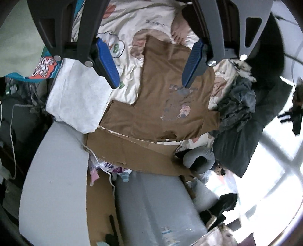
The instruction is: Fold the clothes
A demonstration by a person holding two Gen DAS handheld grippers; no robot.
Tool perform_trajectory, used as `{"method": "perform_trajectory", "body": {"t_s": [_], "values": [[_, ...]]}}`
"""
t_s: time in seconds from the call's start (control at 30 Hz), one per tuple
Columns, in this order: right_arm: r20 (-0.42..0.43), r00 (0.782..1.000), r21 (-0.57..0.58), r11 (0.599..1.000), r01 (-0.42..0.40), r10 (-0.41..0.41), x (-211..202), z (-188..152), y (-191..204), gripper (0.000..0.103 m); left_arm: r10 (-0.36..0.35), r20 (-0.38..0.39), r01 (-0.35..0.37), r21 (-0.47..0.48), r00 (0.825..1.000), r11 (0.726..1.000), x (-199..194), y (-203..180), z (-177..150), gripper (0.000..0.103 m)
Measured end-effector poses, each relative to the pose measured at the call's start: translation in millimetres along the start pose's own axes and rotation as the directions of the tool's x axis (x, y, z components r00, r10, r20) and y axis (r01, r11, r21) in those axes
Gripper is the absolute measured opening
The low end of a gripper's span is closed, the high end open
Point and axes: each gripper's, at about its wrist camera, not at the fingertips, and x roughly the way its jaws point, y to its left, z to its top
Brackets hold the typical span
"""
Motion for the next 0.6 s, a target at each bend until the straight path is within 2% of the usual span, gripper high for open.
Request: {"method": "perform_trajectory", "body": {"t_s": [0.13,0.3,0.4,0.6], "values": [[0.006,0.999,0.061,0.997,-0.049,0.049,12.7,-27.2,-11.7,0.066,-0.010,0.024,0.010,-0.011,1.000,1.000,-0.7,7.5,-17.7,0.092],[-0.005,0.999,0.067,0.997,-0.038,0.038,28.5,-57.1,-15.6,0.066,0.012,0.024,-0.012,-0.001,1.000,1.000,11.6,16.9,-44.1,0.092],[-0.005,0.999,0.089,0.995,-0.039,0.040,34.3,-70.7,-19.4,0.066,0.050,0.006,-0.050,0.013,0.999,0.999,23.5,22.8,-57.6,0.092],[-0.014,0.999,0.124,0.992,-0.031,0.033,45.7,-95.2,-26.3,0.066,0.054,-0.009,-0.054,0.031,0.998,0.998,45.7,35.1,-81.5,0.092]]}}
